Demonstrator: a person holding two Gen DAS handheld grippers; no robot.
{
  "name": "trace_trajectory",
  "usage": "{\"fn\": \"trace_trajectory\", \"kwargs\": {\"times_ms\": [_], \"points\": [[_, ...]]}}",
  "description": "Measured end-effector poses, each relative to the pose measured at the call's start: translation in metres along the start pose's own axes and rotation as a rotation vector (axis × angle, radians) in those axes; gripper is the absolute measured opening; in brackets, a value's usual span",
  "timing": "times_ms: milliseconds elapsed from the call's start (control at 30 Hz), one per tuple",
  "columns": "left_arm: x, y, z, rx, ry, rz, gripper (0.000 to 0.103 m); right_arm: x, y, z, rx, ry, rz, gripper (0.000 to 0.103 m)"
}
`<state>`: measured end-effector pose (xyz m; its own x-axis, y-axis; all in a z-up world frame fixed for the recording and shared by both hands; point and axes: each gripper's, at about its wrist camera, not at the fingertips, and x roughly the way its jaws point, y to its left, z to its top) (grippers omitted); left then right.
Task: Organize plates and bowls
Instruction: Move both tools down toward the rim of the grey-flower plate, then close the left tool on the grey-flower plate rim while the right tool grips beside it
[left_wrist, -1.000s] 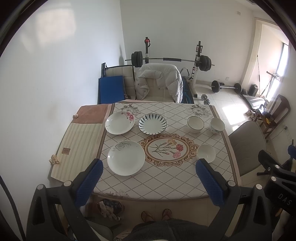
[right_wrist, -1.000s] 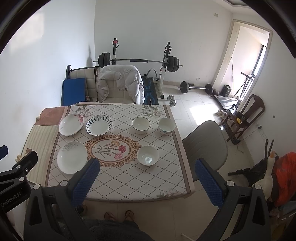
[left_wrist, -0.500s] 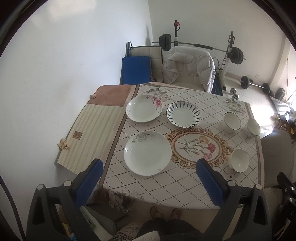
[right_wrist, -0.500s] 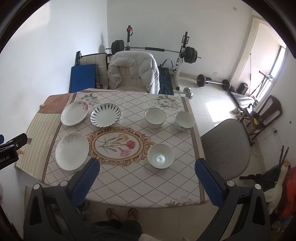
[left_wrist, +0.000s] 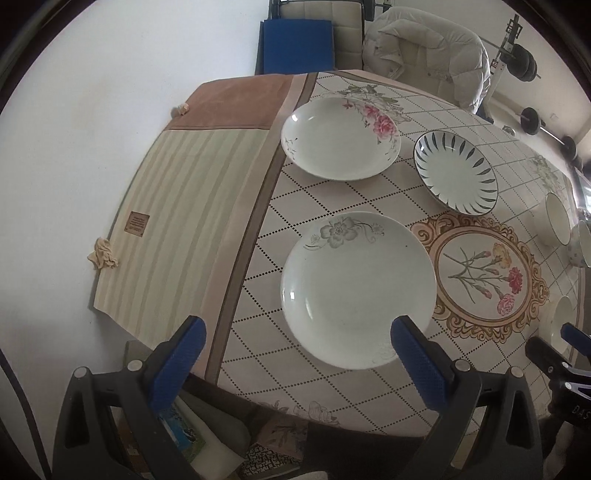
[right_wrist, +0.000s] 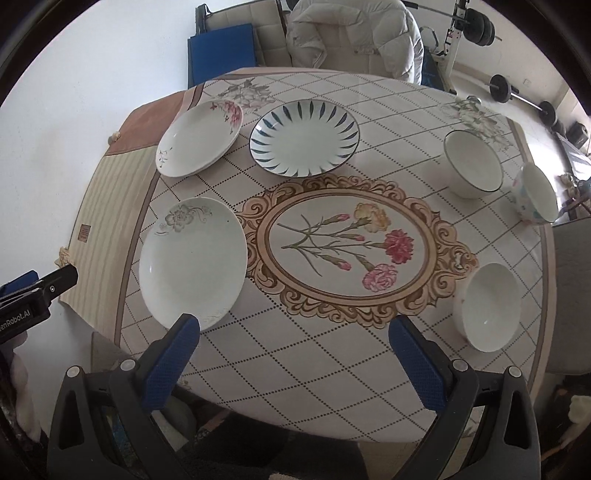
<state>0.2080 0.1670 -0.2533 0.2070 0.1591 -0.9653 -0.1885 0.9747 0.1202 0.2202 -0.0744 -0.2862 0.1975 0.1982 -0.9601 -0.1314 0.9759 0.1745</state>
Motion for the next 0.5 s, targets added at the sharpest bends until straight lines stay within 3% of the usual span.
{"fn": "trace_trajectory", "kwargs": {"times_ms": [167, 300, 433, 500], "points": [[0.071, 0.018, 0.035, 0.044, 0.099, -0.063, 0.099, 0.08, 0.037, 0.033, -0.01, 0.116, 0.019, 0.102], [0.122, 0.031, 0.053, 0.07, 0.177, -0.135, 0.086, 0.135, 0.046, 0.047, 0.037, 0.231, 0.058, 0.1], [0.162, 0.038, 0.06, 0.106, 0.251, -0.194, 0.058, 0.173, 0.037, 0.052, 0.133, 0.312, 0.123, 0.094], [0.175, 0.041, 0.061, 0.108, 0.281, -0.229, 0.052, 0.187, 0.032, 0.055, 0.168, 0.339, 0.152, 0.09]]}}
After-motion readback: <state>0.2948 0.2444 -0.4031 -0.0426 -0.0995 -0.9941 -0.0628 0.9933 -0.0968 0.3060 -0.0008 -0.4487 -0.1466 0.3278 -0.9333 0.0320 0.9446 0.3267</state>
